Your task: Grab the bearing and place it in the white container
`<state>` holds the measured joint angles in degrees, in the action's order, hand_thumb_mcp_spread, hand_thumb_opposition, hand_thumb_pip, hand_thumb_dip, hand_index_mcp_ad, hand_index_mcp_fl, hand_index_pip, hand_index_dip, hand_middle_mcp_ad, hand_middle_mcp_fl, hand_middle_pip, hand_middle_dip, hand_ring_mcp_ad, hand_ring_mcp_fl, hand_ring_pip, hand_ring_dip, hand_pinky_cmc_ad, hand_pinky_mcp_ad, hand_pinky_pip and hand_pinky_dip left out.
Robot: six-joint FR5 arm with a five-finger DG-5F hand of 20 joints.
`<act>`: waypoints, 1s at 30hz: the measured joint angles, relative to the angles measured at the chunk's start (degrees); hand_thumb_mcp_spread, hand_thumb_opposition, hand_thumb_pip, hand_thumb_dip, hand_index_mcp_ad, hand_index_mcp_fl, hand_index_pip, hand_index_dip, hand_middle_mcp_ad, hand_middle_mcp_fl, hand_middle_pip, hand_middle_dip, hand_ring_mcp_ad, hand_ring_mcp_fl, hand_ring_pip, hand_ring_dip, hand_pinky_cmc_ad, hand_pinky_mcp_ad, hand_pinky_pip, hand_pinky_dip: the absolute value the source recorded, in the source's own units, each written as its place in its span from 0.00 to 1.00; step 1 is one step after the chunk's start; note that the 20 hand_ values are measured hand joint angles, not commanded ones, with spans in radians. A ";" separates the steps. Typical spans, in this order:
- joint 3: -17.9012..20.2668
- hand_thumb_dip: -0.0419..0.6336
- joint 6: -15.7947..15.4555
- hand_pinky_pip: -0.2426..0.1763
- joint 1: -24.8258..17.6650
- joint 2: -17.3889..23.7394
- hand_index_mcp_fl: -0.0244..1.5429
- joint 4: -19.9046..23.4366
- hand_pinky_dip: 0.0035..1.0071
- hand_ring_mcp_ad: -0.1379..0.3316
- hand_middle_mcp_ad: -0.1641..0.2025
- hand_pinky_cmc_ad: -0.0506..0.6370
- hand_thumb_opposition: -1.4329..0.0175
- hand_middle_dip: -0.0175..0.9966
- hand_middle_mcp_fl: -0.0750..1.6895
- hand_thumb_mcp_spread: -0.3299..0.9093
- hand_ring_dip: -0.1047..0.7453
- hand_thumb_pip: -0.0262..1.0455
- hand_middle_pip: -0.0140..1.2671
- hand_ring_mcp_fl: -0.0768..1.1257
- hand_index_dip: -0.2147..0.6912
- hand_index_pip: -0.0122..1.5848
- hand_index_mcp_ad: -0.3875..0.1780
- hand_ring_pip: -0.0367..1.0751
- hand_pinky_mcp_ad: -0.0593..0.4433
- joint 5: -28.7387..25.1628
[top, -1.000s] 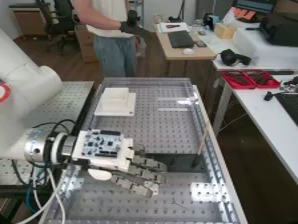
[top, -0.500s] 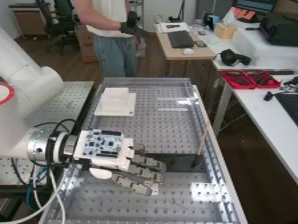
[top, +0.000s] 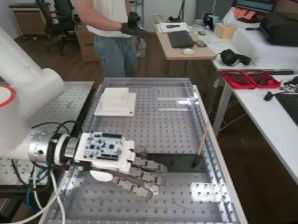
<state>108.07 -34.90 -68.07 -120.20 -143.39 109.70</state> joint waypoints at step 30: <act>-0.43 0.65 -0.87 0.36 -0.03 -0.75 0.14 -0.10 0.17 0.61 0.67 0.61 0.38 0.23 0.08 0.65 0.19 0.59 0.13 0.07 0.50 0.77 0.43 0.11 0.65 -0.27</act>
<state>107.64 -35.76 -68.10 -120.95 -143.49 109.43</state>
